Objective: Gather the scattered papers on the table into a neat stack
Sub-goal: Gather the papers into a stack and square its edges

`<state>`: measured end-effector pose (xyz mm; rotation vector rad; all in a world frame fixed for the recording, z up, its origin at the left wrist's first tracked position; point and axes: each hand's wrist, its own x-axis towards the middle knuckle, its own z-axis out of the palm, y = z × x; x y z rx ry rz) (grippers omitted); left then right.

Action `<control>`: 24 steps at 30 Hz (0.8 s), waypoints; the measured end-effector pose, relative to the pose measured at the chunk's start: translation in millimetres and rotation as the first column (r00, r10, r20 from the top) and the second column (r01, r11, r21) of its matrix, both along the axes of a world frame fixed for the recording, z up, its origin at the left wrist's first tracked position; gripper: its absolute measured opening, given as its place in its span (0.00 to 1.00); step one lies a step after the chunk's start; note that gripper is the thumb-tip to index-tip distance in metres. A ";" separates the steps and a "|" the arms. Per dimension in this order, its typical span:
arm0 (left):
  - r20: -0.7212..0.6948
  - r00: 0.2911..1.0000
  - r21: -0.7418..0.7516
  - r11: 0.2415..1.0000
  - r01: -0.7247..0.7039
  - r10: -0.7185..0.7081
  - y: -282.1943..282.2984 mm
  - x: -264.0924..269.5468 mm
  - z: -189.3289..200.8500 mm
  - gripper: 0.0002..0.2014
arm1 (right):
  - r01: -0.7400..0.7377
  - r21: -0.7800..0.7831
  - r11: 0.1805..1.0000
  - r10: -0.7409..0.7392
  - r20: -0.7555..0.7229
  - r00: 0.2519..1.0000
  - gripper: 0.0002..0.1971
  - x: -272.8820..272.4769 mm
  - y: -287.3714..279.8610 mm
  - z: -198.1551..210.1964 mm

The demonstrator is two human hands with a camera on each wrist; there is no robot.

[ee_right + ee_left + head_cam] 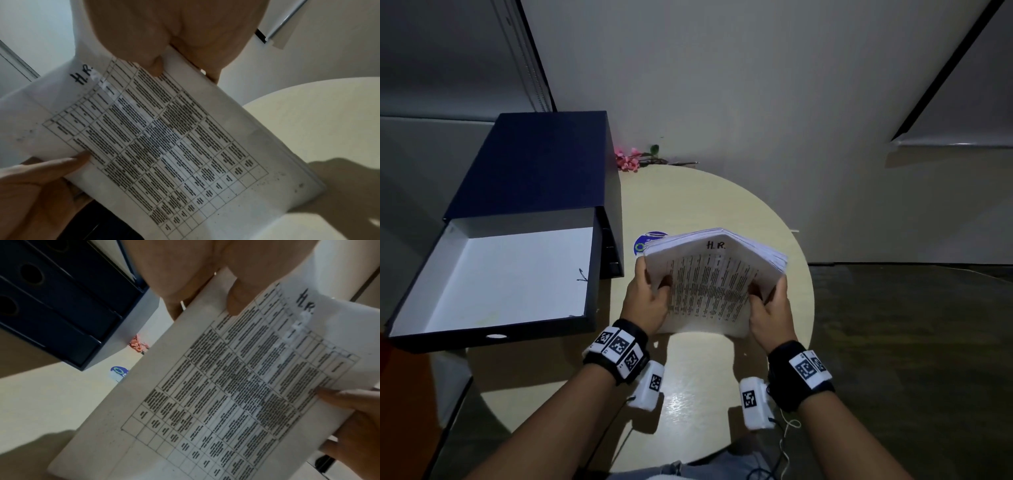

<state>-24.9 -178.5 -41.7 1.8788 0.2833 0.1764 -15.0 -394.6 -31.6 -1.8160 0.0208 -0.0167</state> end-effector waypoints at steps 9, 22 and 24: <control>0.049 0.999 -0.074 0.997 -0.005 0.008 -1.9 -10.8 -9.3 0.28 | -0.014 0.021 1.000 0.014 -0.028 0.999 0.25 -6.8 -2.0 -4.9; 0.152 0.988 -0.103 0.994 0.043 -0.027 1.4 -3.2 14.4 0.30 | 0.211 -0.414 0.886 0.118 0.640 0.759 0.37 -22.7 33.6 107.0; 0.141 0.990 -0.102 0.994 0.029 -0.014 0.8 -3.2 15.6 0.32 | 0.096 -0.650 0.754 0.413 0.583 0.699 0.39 -32.5 62.9 123.4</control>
